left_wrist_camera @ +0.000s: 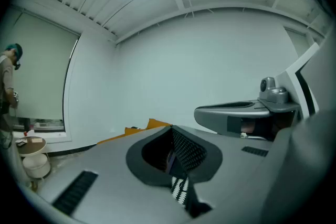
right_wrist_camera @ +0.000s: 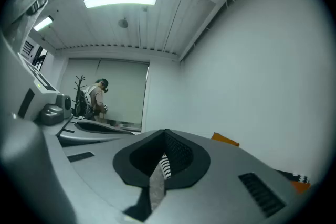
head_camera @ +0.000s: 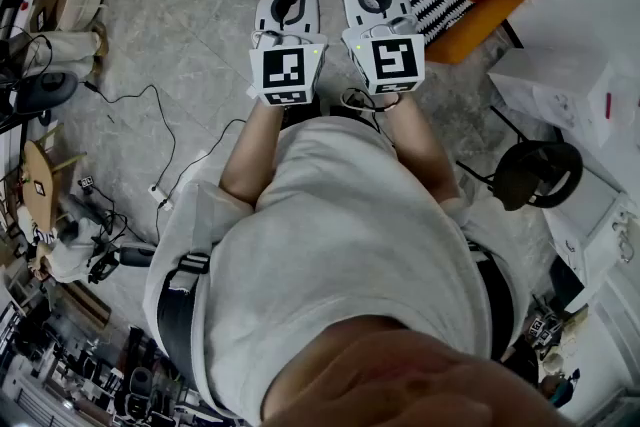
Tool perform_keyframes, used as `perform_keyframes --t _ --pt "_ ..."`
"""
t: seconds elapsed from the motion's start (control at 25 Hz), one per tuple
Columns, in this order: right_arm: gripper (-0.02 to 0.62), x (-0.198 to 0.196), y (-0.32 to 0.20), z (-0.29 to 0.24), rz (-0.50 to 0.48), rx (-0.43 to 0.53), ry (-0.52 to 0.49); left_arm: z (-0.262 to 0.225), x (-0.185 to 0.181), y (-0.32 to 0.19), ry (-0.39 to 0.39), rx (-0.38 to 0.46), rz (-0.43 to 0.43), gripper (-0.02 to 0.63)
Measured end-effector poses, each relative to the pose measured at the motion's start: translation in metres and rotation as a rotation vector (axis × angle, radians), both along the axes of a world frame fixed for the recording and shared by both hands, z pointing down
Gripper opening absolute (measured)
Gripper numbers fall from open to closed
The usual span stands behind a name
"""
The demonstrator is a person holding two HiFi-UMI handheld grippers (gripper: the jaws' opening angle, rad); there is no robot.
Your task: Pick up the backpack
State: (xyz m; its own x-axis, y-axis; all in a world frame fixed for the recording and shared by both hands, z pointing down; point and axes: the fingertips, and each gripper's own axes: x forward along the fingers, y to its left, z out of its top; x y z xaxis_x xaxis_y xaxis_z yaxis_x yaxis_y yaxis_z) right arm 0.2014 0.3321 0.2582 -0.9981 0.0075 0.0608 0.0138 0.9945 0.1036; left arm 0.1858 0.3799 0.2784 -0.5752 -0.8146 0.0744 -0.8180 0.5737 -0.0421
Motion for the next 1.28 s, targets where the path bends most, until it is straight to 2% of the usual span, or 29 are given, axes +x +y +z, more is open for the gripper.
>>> perform_keyframes --t 0.24,0.44,0.56,0.76,1.0,1.16,1.28 --pt "0.038 -0.017 0.015 0.008 -0.023 -0.01 0.0 0.013 -0.012 0.01 0.028 -0.008 -0.005 0.012" --pt "0.04 -0.047 0.036 0.018 -0.034 -0.009 0.016 0.026 -0.048 0.036 0.083 -0.001 -0.045 0.012" --pt "0.04 -0.062 0.043 0.021 -0.032 -0.009 0.023 0.025 -0.067 0.043 0.088 0.006 -0.044 0.012" --pt "0.04 -0.091 0.05 0.02 0.001 0.006 0.019 0.03 -0.094 0.043 0.076 -0.001 0.009 0.012" --pt "0.038 -0.125 0.053 0.013 0.054 0.024 -0.007 0.04 -0.142 0.046 0.105 -0.008 0.044 0.012" --pt "0.038 -0.129 0.035 0.028 0.11 0.014 0.032 0.05 -0.148 0.035 0.115 -0.03 0.088 0.012" --pt "0.038 -0.132 0.025 0.029 0.141 0.056 0.052 0.057 -0.154 0.028 0.112 -0.055 0.119 0.012"
